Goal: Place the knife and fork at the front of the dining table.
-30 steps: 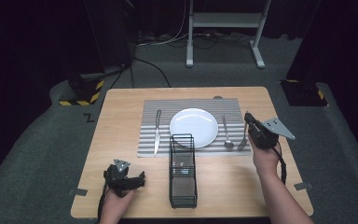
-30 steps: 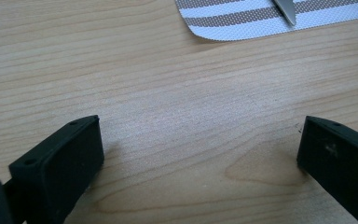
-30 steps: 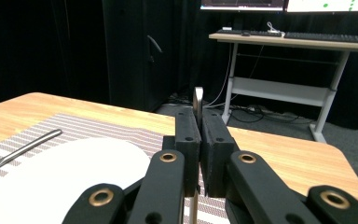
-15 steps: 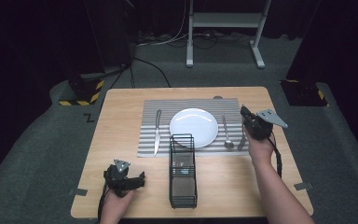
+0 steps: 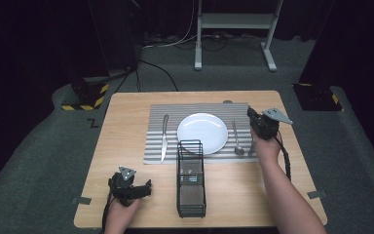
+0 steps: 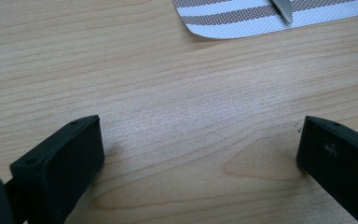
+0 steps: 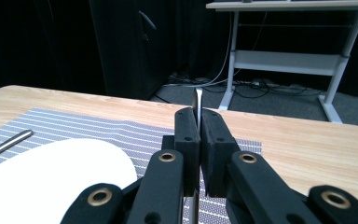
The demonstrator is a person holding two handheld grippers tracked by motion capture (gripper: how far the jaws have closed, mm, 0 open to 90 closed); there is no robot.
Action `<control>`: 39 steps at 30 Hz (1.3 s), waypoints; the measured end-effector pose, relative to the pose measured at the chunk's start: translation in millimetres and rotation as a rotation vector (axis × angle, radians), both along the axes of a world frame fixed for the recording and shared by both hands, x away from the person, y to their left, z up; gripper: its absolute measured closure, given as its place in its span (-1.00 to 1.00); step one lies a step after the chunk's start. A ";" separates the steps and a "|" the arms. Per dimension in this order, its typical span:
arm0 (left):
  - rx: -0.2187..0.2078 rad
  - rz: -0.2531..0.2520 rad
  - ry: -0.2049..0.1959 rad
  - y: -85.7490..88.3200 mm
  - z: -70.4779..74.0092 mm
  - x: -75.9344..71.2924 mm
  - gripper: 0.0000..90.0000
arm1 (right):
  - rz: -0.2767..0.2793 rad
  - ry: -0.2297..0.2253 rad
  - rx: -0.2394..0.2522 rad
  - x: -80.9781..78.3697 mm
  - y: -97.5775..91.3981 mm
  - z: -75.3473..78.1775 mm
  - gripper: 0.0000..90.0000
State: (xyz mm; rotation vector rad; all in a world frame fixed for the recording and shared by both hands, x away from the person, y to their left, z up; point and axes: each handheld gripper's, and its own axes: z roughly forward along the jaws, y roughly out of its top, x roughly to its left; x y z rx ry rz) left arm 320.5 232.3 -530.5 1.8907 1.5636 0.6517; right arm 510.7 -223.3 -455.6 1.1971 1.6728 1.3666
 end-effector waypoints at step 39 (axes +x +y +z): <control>-0.005 -0.013 -0.002 -1.4 0.0 -1.8 -0.97 | -0.072 0.144 -0.005 46.9 -12.9 -35.7 0.83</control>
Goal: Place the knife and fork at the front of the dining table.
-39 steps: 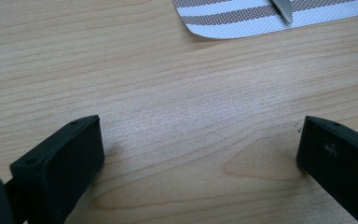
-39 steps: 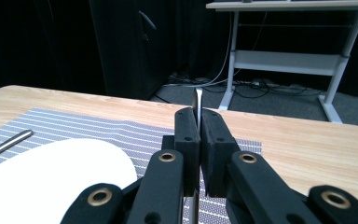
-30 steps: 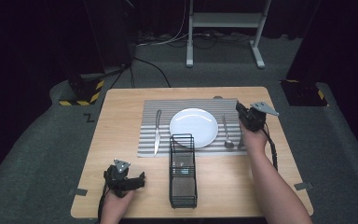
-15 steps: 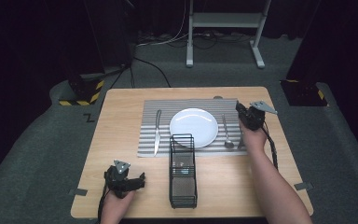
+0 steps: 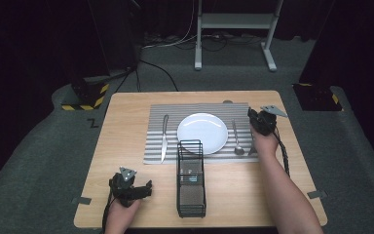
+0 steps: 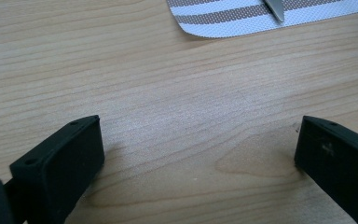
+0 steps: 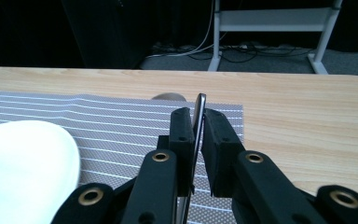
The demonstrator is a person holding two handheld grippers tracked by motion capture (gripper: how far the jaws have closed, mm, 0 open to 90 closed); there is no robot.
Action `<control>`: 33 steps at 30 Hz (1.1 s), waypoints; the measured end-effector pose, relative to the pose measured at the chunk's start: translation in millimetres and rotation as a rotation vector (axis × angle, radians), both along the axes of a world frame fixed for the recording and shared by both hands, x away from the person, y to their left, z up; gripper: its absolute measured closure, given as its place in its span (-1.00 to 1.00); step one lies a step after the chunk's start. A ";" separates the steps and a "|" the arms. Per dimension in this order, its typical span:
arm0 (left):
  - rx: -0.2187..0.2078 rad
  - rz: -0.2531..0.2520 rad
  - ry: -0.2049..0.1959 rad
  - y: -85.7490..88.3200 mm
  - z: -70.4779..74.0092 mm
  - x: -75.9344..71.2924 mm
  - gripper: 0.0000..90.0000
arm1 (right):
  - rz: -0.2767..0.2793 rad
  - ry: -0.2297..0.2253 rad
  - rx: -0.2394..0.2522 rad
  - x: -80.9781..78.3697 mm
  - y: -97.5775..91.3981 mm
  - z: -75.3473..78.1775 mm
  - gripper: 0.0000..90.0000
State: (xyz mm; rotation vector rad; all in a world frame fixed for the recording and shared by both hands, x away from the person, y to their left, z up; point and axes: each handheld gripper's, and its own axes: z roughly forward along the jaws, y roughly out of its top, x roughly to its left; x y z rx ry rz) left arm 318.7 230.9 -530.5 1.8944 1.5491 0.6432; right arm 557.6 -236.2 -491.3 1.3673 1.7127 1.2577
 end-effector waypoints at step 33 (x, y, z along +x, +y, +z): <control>-0.002 -0.004 0.002 -0.1 -0.1 0.5 -0.98 | 0.011 0.073 -0.056 -8.1 -2.2 -0.8 0.80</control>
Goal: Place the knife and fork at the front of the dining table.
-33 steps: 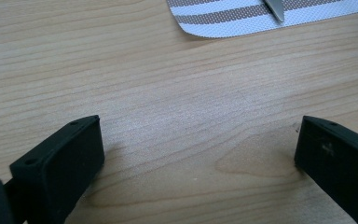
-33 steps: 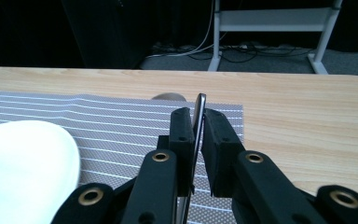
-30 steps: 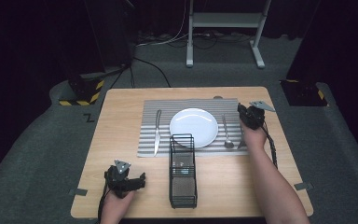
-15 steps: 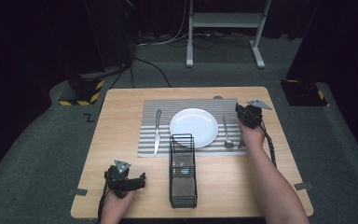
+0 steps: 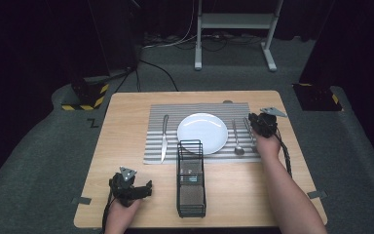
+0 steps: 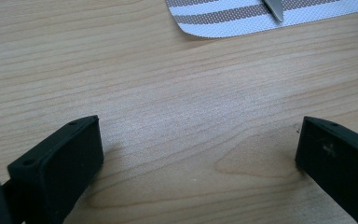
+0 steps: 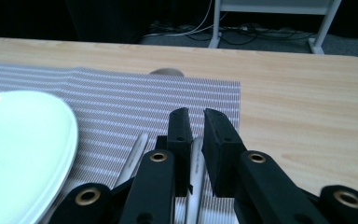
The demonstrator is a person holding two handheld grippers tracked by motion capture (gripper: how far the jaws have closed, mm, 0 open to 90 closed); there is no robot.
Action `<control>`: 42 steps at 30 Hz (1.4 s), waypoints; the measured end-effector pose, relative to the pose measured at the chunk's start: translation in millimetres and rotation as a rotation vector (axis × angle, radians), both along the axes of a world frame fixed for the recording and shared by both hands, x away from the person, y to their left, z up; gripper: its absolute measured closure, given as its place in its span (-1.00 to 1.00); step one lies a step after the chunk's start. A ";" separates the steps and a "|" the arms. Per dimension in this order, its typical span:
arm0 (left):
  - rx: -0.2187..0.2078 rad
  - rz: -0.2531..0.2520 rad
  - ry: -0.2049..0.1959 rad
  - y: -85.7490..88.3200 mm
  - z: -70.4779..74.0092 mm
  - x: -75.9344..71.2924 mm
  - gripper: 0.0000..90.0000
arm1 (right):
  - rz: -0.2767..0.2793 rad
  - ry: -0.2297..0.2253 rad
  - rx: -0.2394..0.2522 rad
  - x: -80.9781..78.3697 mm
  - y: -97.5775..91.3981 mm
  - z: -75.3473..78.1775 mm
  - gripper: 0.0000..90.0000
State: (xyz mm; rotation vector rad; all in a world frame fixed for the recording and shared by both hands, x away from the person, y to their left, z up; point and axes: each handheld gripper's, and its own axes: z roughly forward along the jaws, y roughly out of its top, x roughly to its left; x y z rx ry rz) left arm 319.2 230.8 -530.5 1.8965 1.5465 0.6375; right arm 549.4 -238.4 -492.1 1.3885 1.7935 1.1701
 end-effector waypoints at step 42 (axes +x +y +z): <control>0.008 0.017 -0.003 -1.1 0.0 -4.0 -0.96 | 0.074 0.247 -0.168 -195.2 -56.4 -32.2 -0.70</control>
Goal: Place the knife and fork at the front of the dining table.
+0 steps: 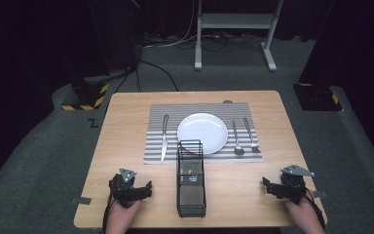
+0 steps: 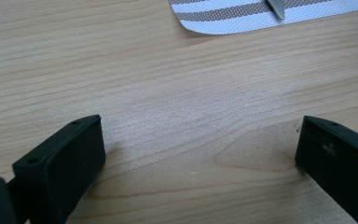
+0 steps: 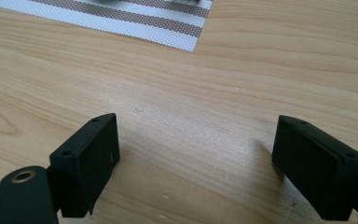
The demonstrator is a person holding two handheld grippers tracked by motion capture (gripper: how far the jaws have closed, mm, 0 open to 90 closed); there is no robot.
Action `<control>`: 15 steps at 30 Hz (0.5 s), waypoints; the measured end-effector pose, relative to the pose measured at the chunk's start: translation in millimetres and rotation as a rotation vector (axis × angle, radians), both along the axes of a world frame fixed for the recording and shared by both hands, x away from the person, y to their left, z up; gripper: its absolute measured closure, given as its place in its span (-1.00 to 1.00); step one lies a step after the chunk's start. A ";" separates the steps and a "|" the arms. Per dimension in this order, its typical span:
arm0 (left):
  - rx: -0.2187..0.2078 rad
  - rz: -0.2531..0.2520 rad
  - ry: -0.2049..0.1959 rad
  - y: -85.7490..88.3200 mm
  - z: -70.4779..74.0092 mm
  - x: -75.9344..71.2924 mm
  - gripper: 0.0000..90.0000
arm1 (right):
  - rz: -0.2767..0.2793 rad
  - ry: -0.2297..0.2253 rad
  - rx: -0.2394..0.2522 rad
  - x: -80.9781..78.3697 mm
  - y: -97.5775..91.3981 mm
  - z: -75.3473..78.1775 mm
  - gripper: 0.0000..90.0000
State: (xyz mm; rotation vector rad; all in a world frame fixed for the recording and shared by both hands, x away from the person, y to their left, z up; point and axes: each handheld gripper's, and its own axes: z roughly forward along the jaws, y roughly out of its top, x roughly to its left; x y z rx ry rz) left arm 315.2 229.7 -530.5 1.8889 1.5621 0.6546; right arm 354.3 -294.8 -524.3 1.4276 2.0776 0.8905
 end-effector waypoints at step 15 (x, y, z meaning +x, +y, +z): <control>-0.002 -0.003 0.001 -0.1 -0.1 0.3 -0.97 | 0.001 -0.001 -0.003 0.7 0.6 -0.3 -0.73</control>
